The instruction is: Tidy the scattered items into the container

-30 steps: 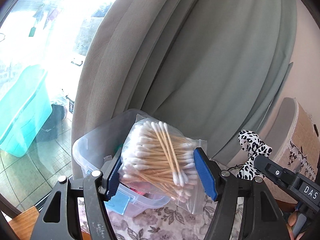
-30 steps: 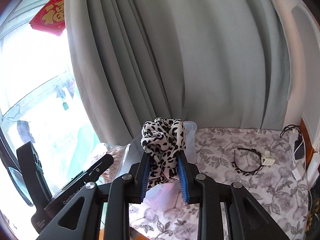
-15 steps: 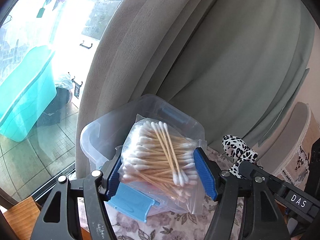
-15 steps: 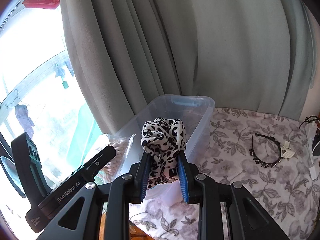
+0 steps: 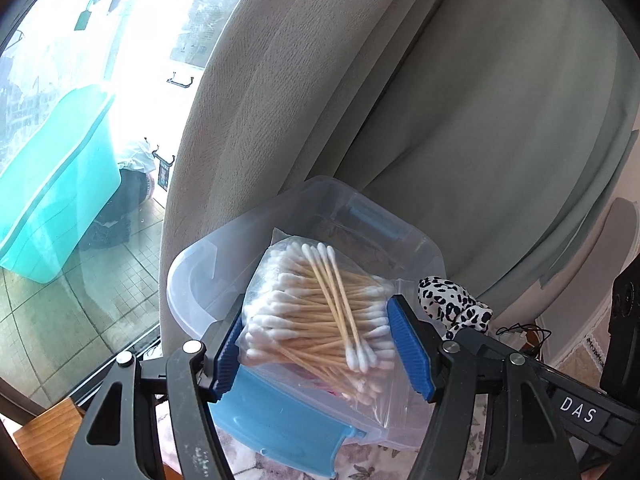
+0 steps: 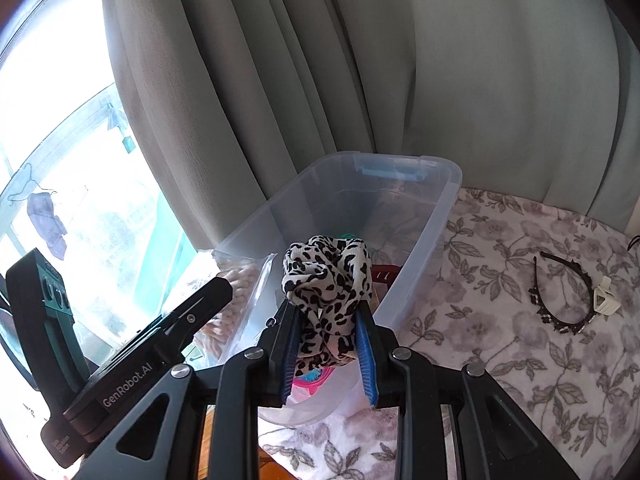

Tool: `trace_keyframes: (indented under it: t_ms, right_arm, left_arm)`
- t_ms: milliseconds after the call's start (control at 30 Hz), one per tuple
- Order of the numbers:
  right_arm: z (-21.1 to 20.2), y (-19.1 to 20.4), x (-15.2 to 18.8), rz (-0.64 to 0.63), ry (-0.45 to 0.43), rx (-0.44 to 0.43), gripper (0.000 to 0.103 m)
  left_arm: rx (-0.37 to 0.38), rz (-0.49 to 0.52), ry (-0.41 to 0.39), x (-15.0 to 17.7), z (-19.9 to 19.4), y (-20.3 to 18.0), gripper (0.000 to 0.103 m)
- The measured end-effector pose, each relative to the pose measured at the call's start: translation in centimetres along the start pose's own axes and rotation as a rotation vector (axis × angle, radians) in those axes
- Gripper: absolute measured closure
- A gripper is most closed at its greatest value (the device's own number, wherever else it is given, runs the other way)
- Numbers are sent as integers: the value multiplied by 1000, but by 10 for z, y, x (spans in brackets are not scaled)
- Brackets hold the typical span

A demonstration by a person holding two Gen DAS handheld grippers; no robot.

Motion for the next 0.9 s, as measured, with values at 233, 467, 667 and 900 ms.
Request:
trace_keyframes:
  t_ms: [233, 467, 667, 900]
  right_arm:
    - [17, 1, 0, -15, 15, -23, 74]
    - [33, -4, 8, -4, 52, -30, 75]
    - [44, -1, -2, -3, 52, -28, 74]
    - [53, 1, -6, -7, 45, -40, 73]
  left_arm:
    - [-3, 16, 0, 1, 5, 3, 33]
    - [-8, 38, -12, 2, 5, 4, 33]
    - [-9, 42, -18, 2, 5, 6, 34]
    - [-14, 44, -28, 4, 1, 7, 33]
Point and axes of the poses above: each gripper's, at about its wrist camera, not at the fingertips, and z roughly the way its jaws point, y to its left, x to its underside, the point moved 7 cm from there along z, roughly the way its jaws point
